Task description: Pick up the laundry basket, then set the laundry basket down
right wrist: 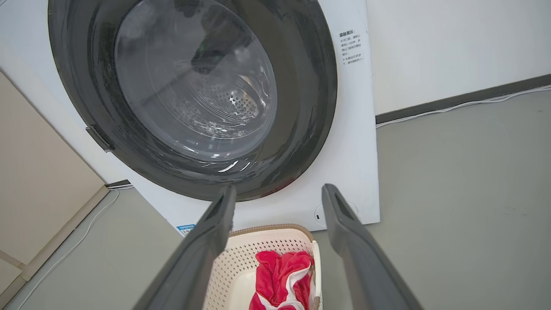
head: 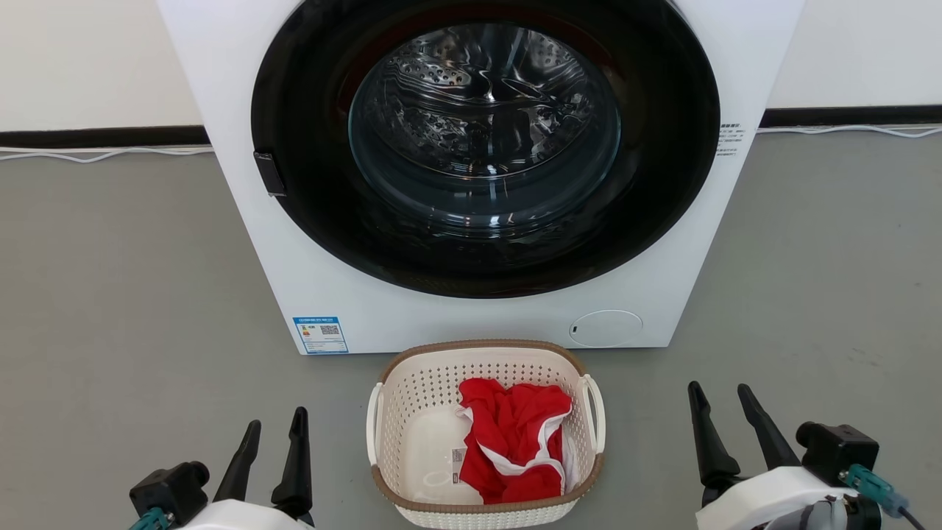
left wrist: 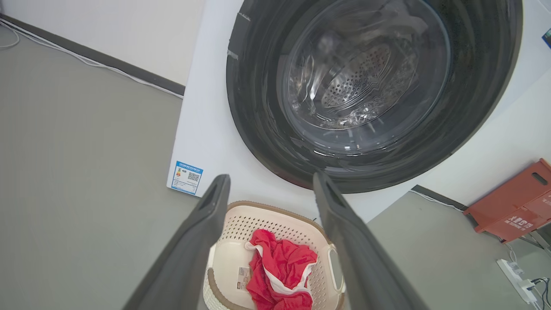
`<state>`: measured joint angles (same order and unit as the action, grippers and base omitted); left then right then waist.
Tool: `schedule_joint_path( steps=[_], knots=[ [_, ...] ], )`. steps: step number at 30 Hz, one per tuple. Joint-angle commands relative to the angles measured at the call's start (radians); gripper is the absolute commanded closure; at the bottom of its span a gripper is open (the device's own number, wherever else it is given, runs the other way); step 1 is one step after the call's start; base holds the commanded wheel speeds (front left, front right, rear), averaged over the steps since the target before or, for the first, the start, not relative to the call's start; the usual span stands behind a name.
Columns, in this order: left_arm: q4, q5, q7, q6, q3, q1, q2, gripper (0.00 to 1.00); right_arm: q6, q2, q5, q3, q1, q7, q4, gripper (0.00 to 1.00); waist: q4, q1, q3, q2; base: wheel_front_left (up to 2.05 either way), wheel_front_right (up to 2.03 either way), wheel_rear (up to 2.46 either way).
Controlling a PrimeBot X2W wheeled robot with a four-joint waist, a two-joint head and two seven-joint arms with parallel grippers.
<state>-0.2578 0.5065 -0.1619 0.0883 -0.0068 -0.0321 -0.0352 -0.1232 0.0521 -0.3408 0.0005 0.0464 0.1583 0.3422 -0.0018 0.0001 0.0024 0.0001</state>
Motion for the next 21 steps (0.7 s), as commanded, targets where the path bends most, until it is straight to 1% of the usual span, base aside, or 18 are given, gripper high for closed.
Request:
schedule_joint_path(
  steps=[1, 21],
  knots=[
    [0.032, -0.040, -0.018, -0.002, 0.016, 0.017, -0.011, 0.00, -0.006, 0.001, 0.045, 0.022, 0.040, 0.021, -0.018, 0.00, 0.000, -0.0001, 0.000, -0.0001, 0.00, 0.00, 0.00],
    [0.034, -0.276, -0.079, -0.005, -0.008, 0.003, -0.014, 0.00, -0.007, -0.001, 0.319, 0.039, 0.038, 0.083, 0.008, 0.00, -0.008, -0.0001, 0.000, -0.0001, 0.00, 0.00, 0.00]
  ],
)
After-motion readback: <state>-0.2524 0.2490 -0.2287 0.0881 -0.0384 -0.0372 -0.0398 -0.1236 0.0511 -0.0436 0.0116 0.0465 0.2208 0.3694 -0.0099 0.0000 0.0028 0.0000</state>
